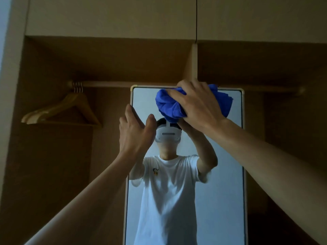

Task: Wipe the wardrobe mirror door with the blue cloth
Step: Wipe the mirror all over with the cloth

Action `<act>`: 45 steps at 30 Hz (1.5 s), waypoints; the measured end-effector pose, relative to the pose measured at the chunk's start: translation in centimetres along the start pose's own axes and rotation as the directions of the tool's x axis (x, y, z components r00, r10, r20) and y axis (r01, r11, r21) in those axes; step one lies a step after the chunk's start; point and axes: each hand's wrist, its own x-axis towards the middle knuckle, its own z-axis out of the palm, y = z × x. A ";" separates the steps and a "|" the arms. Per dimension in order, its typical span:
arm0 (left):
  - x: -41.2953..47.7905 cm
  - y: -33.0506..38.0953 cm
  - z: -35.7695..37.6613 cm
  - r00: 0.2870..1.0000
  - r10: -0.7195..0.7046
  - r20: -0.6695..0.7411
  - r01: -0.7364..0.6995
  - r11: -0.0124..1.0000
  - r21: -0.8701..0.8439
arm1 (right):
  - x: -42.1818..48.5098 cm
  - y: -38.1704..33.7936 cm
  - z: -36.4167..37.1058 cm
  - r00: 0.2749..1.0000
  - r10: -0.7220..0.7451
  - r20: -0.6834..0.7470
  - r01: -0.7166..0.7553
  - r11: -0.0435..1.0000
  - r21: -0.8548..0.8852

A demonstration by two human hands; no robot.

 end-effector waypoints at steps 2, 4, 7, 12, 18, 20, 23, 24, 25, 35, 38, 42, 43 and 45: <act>0.7 0.3 0.1 1.000 0.018 -0.010 -0.018 1.000 -0.006 | 1.1 0.5 -0.1 1.000 0.009 -0.013 -0.009 1.000 -0.007; 1.3 0.4 0.2 1.000 0.027 -0.015 -0.027 1.000 -0.012 | 2.0 1.0 -0.2 1.000 0.019 -0.006 -0.019 1.000 -0.005; 1.5 -0.2 0.4 0.999 0.031 -0.028 -0.031 0.999 -0.014 | 2.5 1.2 0.1 0.999 0.030 0.009 -0.030 0.999 -0.010; 0.9 -1.8 1.0 0.999 0.027 -0.044 -0.029 0.999 -0.043 | 2.2 0.8 1.0 0.997 0.076 0.019 -0.076 0.997 0.031; -0.4 -2.6 0.7 0.994 0.073 -0.082 -0.080 0.993 -0.081 | 0.7 -0.1 1.5 0.997 0.082 0.001 -0.082 0.996 0.042; -1.6 -3.1 0.6 0.994 0.076 -0.083 -0.083 0.993 -0.085 | -0.4 -0.9 1.7 0.997 0.073 0.000 -0.073 0.996 0.049; -3.4 -4.0 0.5 0.997 0.046 -0.055 -0.050 0.995 -0.084 | -2.3 -2.4 1.6 0.996 0.087 0.019 -0.088 0.994 0.072; -4.0 -4.2 0.4 0.998 0.035 -0.043 -0.039 0.995 -0.087 | -2.9 -3.0 1.7 0.995 0.093 0.024 -0.094 0.993 0.074; -4.5 -4.5 0.3 0.999 0.030 -0.033 -0.033 0.995 -0.092 | -3.7 -3.6 1.8 0.995 0.097 0.024 -0.099 0.993 0.070; -8.2 -6.6 -0.7 0.999 -0.008 0.051 0.013 0.994 -0.110 | -10.1 -8.5 2.1 0.990 0.140 0.024 -0.142 0.978 0.154; -9.2 -7.2 -1.0 0.997 -0.015 0.070 0.021 0.996 -0.086 | -12.0 -9.4 2.3 0.990 0.127 0.054 -0.134 0.980 0.149; -10.7 -8.0 -1.2 0.997 -0.005 0.082 0.009 0.999 -0.043 | -14.5 -10.7 3.0 0.991 0.124 0.058 -0.132 0.980 0.149; -11.1 -8.3 -1.2 0.996 -0.007 0.083 0.009 1.000 -0.029 | -15.2 -11.1 3.1 0.991 0.127 0.048 -0.132 0.980 0.151; -12.2 -9.1 -1.1 0.996 -0.018 0.088 0.019 1.000 -0.002 | -16.6 -12.0 3.4 0.991 0.133 0.037 -0.137 0.978 0.158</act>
